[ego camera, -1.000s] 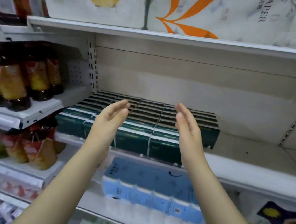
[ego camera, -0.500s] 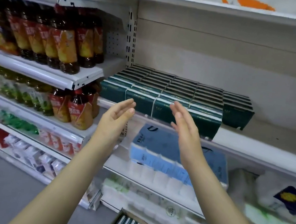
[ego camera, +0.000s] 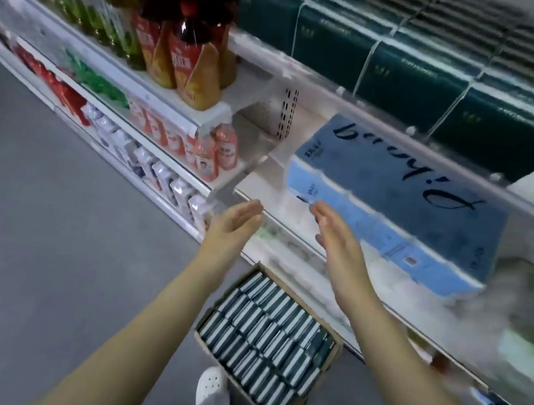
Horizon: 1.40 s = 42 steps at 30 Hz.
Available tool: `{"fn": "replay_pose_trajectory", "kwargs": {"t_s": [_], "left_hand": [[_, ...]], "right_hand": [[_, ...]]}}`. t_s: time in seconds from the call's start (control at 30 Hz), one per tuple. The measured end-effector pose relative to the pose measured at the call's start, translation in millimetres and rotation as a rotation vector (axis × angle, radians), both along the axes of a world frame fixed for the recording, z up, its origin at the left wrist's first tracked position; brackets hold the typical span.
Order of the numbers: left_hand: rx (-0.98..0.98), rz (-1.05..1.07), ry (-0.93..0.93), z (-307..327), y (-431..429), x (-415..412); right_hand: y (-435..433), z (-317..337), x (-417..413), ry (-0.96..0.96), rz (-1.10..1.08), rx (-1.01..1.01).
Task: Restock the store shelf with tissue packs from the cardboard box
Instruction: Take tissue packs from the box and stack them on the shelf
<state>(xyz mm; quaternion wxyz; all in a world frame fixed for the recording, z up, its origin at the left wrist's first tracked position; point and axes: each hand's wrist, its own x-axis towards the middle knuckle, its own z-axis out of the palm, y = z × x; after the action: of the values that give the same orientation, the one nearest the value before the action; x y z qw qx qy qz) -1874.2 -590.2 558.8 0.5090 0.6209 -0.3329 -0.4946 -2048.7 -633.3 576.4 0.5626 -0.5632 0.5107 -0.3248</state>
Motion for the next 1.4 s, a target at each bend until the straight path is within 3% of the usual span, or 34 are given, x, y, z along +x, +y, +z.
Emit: {"fn": "replay_pose_trajectory", "kwargs": {"t_s": [0.4,0.53,0.77,1.0,1.1,1.3,1.4], "left_hand": [[0.564,-0.069,-0.082,-295,87,-16],[0.72,-0.24,-0.249,-406,112,-26],[0.782,-0.536,-0.643,-549,110,-20],[0.988,-0.683,-0.749,-617,102,-14],[1.035,-0.793,-0.883,-634,101,-17],[1.051,-0.92,-0.909,-657,104,-19],[0.92,-0.849,-0.906,-650,109,-15]], "right_hand": [[48,-262,-14,0.342,0.128,0.322],[65,-369,-10,0.389,0.105,0.421],[70,-511,5,0.452,0.21,0.442],[79,-580,8,0.407,0.144,0.463],[84,-592,0,0.426,0.145,0.462],[82,-608,-10,0.477,0.089,0.499],[76,-606,-7,0.485,0.09,0.519]]}}
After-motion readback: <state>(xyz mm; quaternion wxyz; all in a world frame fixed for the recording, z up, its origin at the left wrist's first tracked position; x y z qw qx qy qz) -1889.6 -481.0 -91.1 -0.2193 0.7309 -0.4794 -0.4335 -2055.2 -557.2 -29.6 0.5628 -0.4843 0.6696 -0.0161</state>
